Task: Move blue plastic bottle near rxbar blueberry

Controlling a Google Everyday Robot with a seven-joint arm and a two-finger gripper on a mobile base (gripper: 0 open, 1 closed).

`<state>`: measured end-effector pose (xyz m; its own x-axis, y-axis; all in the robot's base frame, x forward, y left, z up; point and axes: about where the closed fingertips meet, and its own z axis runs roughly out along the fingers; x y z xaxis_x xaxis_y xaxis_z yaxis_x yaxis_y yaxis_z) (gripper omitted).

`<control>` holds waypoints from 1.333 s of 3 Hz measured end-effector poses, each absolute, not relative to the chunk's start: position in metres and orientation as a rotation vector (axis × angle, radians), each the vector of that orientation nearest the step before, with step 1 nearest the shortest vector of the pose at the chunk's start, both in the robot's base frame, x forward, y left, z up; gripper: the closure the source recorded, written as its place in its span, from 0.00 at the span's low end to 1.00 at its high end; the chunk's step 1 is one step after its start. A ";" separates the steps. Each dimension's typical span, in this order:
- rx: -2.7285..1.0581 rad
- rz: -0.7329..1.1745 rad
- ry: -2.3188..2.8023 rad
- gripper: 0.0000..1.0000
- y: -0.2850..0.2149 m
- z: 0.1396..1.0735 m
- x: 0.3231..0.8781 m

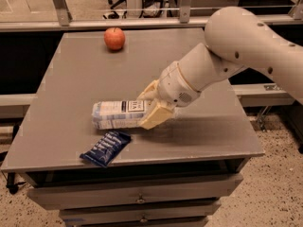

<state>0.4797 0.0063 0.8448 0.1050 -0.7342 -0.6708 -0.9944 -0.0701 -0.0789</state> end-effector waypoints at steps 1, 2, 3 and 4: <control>-1.872 0.632 1.668 0.59 0.016 0.843 0.477; -1.876 0.623 1.662 0.35 0.020 0.842 0.476; -1.878 0.618 1.662 0.13 0.022 0.841 0.476; -1.876 0.612 1.669 0.00 0.020 0.840 0.475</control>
Offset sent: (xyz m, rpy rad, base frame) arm -0.0023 0.0160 -0.0057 -0.0038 -0.0263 0.0085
